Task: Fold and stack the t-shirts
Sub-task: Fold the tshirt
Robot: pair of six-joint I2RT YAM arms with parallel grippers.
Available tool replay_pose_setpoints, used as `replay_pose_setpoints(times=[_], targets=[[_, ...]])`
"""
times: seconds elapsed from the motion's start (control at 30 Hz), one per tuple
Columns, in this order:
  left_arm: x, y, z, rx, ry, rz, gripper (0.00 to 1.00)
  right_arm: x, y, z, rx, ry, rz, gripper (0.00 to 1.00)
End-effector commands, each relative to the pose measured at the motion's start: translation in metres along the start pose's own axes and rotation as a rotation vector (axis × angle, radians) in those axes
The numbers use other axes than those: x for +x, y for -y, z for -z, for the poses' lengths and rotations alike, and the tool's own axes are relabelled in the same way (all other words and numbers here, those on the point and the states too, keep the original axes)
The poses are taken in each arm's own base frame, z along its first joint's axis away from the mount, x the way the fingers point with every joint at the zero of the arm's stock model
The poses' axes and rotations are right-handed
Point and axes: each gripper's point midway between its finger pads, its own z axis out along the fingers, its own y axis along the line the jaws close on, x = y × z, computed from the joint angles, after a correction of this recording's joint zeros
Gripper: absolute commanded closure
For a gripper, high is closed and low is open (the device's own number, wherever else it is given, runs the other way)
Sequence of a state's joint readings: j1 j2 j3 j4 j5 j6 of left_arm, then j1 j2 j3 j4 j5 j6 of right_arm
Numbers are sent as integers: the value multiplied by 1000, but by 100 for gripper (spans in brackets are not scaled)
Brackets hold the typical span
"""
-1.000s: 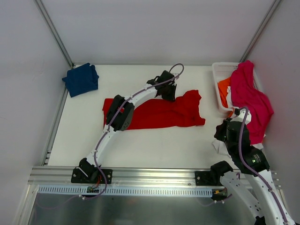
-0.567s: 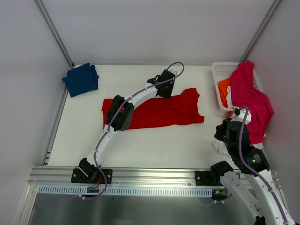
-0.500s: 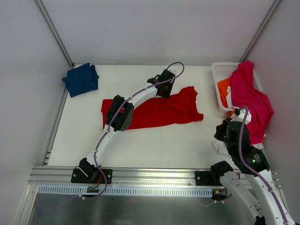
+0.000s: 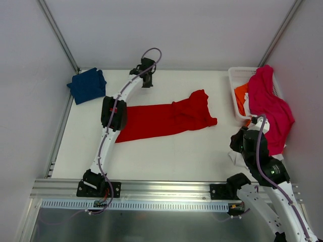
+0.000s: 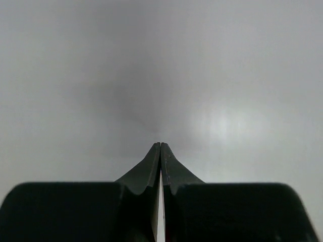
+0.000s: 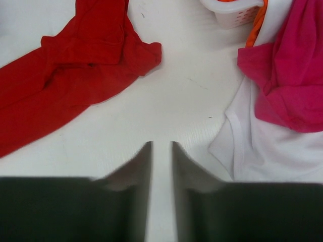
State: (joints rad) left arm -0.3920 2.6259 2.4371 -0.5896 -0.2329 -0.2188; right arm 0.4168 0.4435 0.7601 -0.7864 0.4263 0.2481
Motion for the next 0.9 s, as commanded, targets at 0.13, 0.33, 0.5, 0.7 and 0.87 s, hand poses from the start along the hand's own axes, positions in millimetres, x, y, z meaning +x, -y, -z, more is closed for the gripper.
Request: replay_pose_setpoints(times=[0.13, 0.33, 0.5, 0.7, 0.87], targets=[[-71, -14, 85, 183, 91, 209, 50, -4, -46, -22, -155, -25, -8, 0], [-69, -7, 165, 208, 123, 202, 21, -24, -120, -98, -242, -183, 58, 0], [-32, -31, 196, 139, 87, 224, 23, -27, -141, -196, -237, -364, -30, 1], [20, -53, 215, 86, 50, 207, 25, -25, -121, -261, -155, -434, -106, 1], [47, -65, 237, 81, 82, 251, 25, -17, -100, -290, -110, -471, -235, 1]])
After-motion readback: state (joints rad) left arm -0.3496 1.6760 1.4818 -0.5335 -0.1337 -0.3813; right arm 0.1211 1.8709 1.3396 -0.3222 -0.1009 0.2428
